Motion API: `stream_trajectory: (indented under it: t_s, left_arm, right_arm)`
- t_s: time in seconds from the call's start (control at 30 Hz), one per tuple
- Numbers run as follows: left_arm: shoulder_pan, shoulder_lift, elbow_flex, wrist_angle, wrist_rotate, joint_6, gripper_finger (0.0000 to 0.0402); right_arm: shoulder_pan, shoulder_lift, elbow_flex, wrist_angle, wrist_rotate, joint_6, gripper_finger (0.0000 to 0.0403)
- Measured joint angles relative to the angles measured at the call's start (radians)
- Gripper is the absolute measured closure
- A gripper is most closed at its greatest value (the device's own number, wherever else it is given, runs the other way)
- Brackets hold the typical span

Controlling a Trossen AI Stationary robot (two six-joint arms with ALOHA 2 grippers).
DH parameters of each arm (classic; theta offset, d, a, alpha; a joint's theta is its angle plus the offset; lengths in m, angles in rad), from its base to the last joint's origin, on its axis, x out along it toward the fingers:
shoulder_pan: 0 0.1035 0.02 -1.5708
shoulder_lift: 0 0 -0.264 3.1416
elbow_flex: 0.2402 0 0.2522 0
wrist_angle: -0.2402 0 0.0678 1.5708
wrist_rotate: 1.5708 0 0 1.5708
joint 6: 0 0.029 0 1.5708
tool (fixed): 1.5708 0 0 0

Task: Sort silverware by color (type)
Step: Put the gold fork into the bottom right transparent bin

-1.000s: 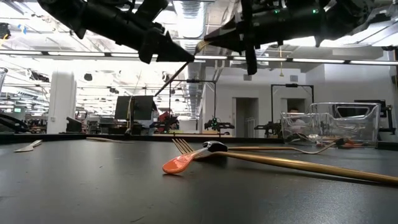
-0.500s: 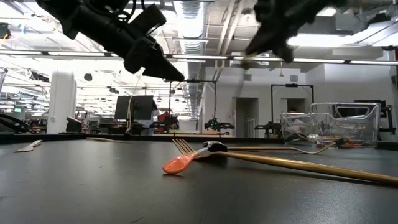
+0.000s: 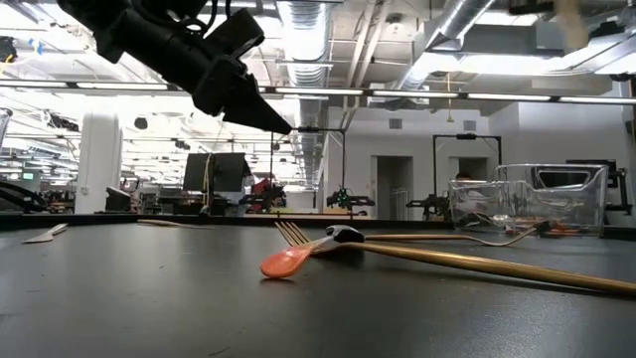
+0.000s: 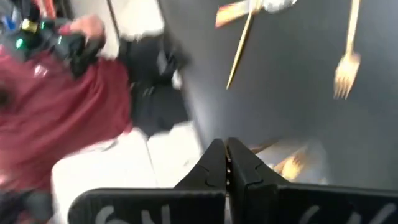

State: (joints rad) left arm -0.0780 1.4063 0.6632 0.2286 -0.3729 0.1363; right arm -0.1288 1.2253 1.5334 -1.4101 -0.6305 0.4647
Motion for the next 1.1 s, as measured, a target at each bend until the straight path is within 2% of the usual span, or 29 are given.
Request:
stream_trajectory:
  t_s: [0.07,0.17,0.33,0.53,0.67,0.8,0.97,1.1]
  left_arm:
    - [0.000,0.000,0.000,-0.005,0.000,-0.001,0.0315]
    - [0.000,0.000,0.000,-0.010,0.000,-0.001,0.0315]
    - [0.002,0.000,0.000,-0.009,0.000,0.005,0.0315]
    - [0.002,0.000,0.000,-0.021,-0.002,0.034,0.0315]
    - [0.002,0.000,0.000,-0.023,-0.003,0.053,0.0315]
    - [0.002,0.000,0.000,-0.016,-0.005,0.052,0.0315]
    - [0.002,0.000,0.000,-0.009,-0.005,0.026,0.0315]
    - [0.002,0.000,0.000,0.015,-0.005,0.000,0.0315]
  right_arm:
    - [0.021,0.001,0.016,-0.062,-0.036,0.052,0.0396]
    - [0.068,-0.008,0.015,-0.130,-0.027,0.149,0.0395]
    - [0.228,-0.009,-0.058,-0.140,-0.013,0.310,0.0395]
    - [0.404,-0.008,-0.254,-0.017,-0.013,0.481,0.0387]
    - [0.476,-0.009,-0.382,0.086,-0.028,0.605,0.0353]
    - [0.517,-0.008,-0.436,0.179,-0.033,0.647,0.0311]
    - [0.496,-0.009,-0.429,0.258,-0.021,0.645,0.0266]
    - [0.456,-0.009,-0.408,0.345,0.091,0.554,0.0251]
